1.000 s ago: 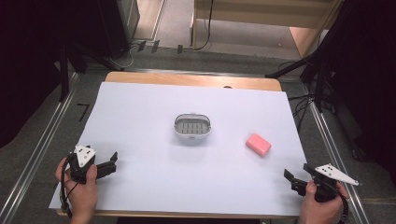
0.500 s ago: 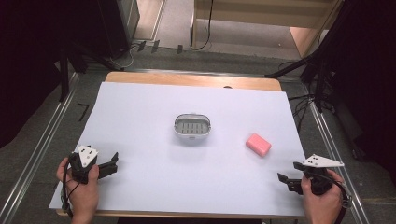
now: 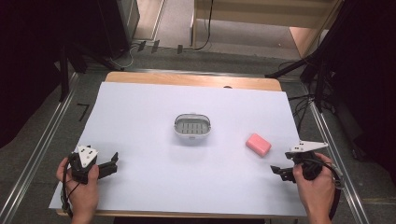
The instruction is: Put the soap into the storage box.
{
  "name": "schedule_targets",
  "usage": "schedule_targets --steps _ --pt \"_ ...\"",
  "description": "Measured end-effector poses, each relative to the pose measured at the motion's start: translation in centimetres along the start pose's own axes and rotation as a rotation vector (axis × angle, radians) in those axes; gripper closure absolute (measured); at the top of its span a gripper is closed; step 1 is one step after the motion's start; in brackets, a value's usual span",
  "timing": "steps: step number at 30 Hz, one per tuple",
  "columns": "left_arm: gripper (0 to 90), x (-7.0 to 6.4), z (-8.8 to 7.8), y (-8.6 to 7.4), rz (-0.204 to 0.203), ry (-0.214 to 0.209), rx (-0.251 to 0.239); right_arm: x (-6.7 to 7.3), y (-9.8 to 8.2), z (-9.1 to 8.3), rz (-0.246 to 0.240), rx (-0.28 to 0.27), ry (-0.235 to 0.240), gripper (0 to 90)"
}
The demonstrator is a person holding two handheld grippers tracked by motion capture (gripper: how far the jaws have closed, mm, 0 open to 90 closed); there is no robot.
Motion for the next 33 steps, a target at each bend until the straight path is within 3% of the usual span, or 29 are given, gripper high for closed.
schedule_targets --steps 3,11,14,20,24,27,29,33 --pt "6.3 0.0 0.0 0.0 0.006 0.003 0.003 -0.3 0.6 0.4 0.005 0.035 0.019 19.9" --pt "6.3 0.0 0.0 0.0 0.003 0.005 0.01 -0.8 1.4 0.8 -0.01 0.061 0.034 21.1" --pt "6.3 -0.1 0.1 0.0 0.01 0.006 0.008 -1.3 1.7 0.8 -0.047 0.098 0.0 22.5" --pt "6.3 -0.1 0.1 0.0 0.01 0.004 0.01 -1.7 2.0 1.1 -0.034 0.084 0.028 21.0" --pt "6.3 -0.1 0.1 0.0 0.013 0.007 0.015 -1.7 2.3 1.5 -0.036 0.109 0.028 21.6" --pt "6.3 -0.1 0.1 0.0 0.015 0.008 0.016 -1.7 2.6 1.5 -0.039 0.1 0.022 21.0" --pt "6.3 -0.1 0.1 0.0 0.016 0.007 0.016 -1.9 3.0 1.5 -0.054 0.107 -0.029 18.9" --pt "6.3 -0.1 0.1 0.0 0.016 0.008 0.016 -2.0 3.5 1.6 -0.066 0.113 -0.025 17.6"
Point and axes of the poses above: each handheld gripper's, and its own axes: z roughly forward along the jaws, y roughly out of its top, x roughly to its left, the point moved 4 cm from there along z, roughly forward along the jaws, and after that the axes turned 13 degrees about -z, right-handed, at the moved point
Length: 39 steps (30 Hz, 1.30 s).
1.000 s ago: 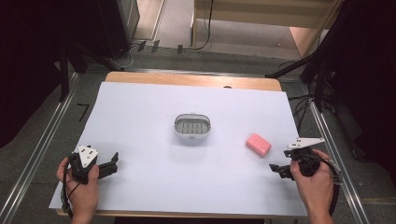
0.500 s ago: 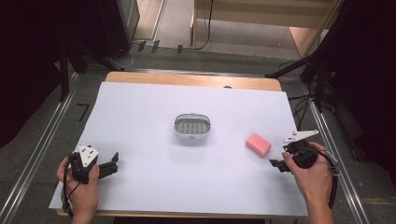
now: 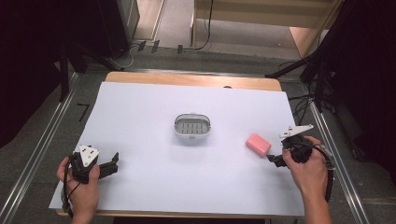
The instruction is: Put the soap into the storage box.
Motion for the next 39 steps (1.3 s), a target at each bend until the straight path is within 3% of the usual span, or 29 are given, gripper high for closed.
schedule_targets --steps 3,7,15,21,27,34,39 --pt "6.3 0.0 0.0 0.0 0.004 0.002 0.0 -0.2 0.7 0.3 -0.013 0.029 0.013 19.5" --pt "6.3 0.0 0.0 0.0 0.004 0.001 0.0 -0.5 1.4 0.5 -0.015 0.016 0.036 21.8" --pt "6.3 -0.1 0.0 0.0 0.007 0.0 0.001 -0.7 2.9 2.4 -0.027 0.057 0.057 25.2" --pt "6.3 -0.1 0.0 0.0 0.007 -0.001 0.001 -0.9 3.7 3.2 -0.026 0.058 0.077 27.2" --pt "6.3 -0.1 0.0 0.0 0.008 0.0 0.002 -1.0 4.3 4.1 -0.022 0.086 0.105 28.0" --pt "6.3 -0.1 0.0 0.0 0.009 0.0 0.004 -1.0 4.8 5.0 -0.034 0.119 0.107 28.3" --pt "6.3 -0.1 0.0 0.0 0.012 -0.001 0.006 -1.1 4.9 5.7 -0.034 0.143 0.13 33.1"
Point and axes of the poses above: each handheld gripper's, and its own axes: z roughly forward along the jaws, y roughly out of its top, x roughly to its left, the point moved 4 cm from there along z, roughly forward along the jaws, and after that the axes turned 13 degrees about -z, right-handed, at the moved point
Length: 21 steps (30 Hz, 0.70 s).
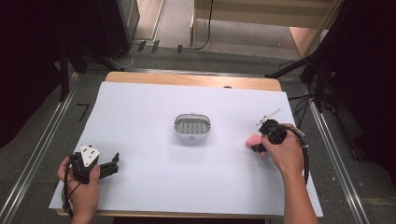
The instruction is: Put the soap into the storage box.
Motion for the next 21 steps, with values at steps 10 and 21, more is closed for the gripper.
schedule_targets --steps 10,21 --pt "6.3 0.0 0.0 0.0 0.002 0.001 0.001 -0.1 0.1 1.1 -0.003 0.034 0.001 35.8" --pt "6.3 0.0 0.0 0.0 0.002 -0.001 0.0 -0.3 0.1 1.4 0.005 0.058 0.018 38.3"
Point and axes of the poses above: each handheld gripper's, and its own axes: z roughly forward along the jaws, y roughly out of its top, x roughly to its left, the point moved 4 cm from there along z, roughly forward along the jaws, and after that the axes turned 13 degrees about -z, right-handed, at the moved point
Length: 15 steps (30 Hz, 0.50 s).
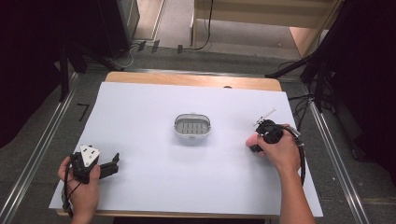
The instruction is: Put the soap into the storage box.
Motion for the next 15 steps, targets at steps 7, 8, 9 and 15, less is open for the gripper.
schedule_targets --steps 7,8,9,15 --pt "6.3 0.0 0.0 0.0 0.002 0.003 0.001 0.0 0.3 -0.4 -0.027 -0.023 0.008 38.5" --pt "6.3 0.0 0.0 0.0 0.002 0.003 0.002 0.1 0.4 -0.5 -0.032 -0.032 0.012 38.5" --pt "6.3 0.0 0.0 0.0 0.001 0.002 0.001 0.1 0.6 -0.7 -0.038 -0.041 0.016 38.5" --pt "6.3 0.1 0.0 0.0 -0.005 -0.002 -0.002 0.4 2.1 -1.7 -0.079 -0.038 0.022 38.6"
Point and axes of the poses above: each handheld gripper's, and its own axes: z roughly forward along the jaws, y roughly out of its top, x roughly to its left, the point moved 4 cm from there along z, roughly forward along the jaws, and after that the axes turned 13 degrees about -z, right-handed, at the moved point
